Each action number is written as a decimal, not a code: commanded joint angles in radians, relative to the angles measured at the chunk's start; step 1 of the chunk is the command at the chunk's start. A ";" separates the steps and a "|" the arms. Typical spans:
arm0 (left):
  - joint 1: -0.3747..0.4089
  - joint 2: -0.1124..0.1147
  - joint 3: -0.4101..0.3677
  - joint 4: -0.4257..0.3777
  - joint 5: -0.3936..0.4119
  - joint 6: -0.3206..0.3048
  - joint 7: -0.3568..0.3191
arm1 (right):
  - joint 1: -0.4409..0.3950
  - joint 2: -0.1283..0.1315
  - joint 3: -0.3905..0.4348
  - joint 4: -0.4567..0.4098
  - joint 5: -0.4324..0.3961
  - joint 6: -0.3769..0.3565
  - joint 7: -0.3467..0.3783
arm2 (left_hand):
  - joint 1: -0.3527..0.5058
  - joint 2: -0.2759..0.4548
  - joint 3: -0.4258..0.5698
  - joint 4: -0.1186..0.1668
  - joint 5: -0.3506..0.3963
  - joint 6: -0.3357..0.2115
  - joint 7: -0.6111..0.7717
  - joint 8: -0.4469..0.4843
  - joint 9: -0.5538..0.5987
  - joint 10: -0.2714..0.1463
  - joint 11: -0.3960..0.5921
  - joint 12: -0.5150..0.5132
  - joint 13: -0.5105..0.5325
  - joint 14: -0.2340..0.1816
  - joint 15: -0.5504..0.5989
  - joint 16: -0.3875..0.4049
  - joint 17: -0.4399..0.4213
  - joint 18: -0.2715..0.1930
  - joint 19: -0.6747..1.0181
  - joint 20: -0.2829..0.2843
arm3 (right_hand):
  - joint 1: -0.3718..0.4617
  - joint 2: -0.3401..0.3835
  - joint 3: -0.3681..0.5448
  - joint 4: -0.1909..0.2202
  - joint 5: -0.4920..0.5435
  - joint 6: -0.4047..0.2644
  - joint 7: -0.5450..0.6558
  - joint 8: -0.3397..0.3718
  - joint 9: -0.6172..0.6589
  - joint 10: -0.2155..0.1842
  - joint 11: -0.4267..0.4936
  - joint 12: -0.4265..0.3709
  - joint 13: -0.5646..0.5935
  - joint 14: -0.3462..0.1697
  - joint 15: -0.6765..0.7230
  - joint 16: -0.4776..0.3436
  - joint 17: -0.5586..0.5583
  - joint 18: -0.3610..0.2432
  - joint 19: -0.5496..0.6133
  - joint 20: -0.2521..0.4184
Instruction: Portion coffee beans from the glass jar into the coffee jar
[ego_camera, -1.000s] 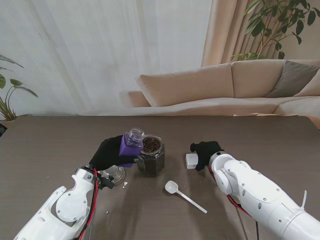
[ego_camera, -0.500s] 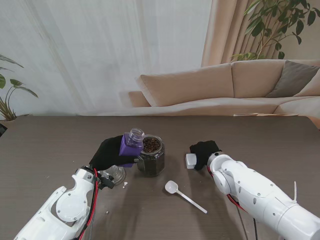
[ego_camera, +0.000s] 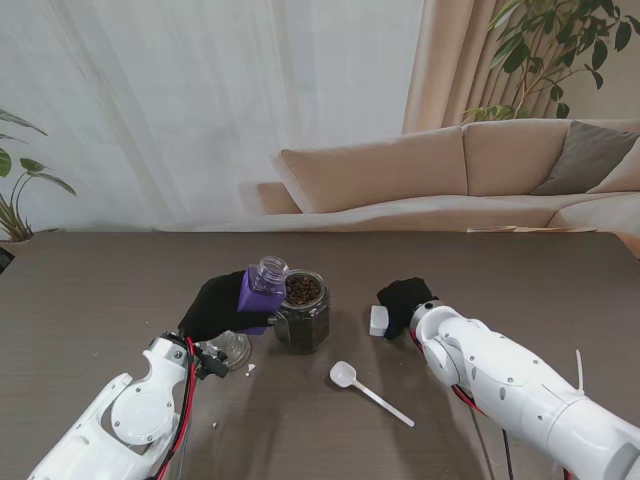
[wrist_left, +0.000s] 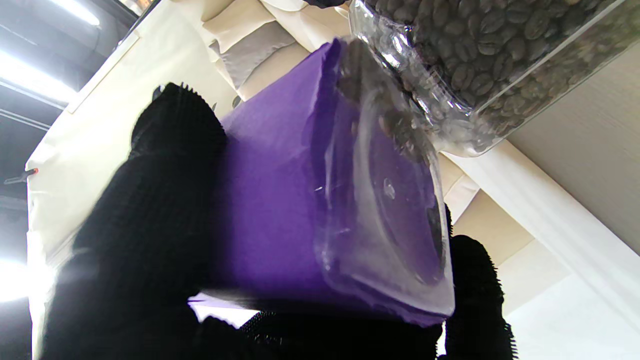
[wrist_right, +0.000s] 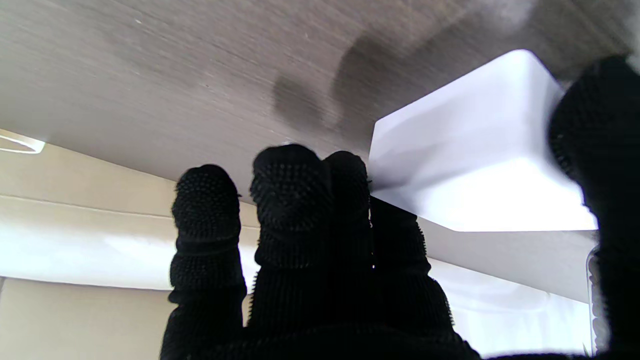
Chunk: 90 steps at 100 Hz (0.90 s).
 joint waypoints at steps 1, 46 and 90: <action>0.004 -0.003 -0.002 -0.009 0.000 0.003 -0.015 | -0.023 -0.001 -0.020 0.032 -0.001 -0.028 0.034 | 0.175 0.236 0.428 0.042 0.143 -0.079 0.189 0.062 0.011 -0.051 0.001 0.003 -0.008 0.039 0.063 0.025 -0.031 -0.131 -0.014 -0.007 | 0.162 0.091 0.074 0.011 0.257 -0.260 0.278 0.015 0.047 -0.075 0.000 0.012 0.050 -0.004 0.006 0.004 0.100 -0.019 0.059 -0.017; 0.001 -0.003 -0.001 -0.007 -0.003 0.003 -0.018 | -0.060 0.018 0.093 -0.034 -0.025 -0.121 0.047 | 0.174 0.237 0.427 0.042 0.143 -0.078 0.190 0.061 0.011 -0.051 0.001 0.002 -0.007 0.041 0.063 0.025 -0.031 -0.131 -0.014 -0.007 | 0.160 0.131 0.144 0.020 0.258 -0.175 0.287 0.165 0.075 -0.068 -0.015 0.082 0.076 -0.008 0.017 0.031 0.117 -0.059 0.067 -0.019; -0.011 -0.002 0.008 0.001 -0.011 0.002 -0.030 | -0.167 0.019 0.337 -0.247 0.010 -0.061 0.166 | 0.177 0.237 0.427 0.042 0.144 -0.076 0.188 0.061 0.011 -0.050 0.001 0.001 -0.009 0.041 0.062 0.025 -0.032 -0.130 -0.014 -0.006 | 0.168 0.138 0.146 0.023 0.246 -0.157 0.288 0.202 0.065 -0.054 -0.009 0.102 0.072 0.002 0.026 0.034 0.111 -0.058 0.071 -0.013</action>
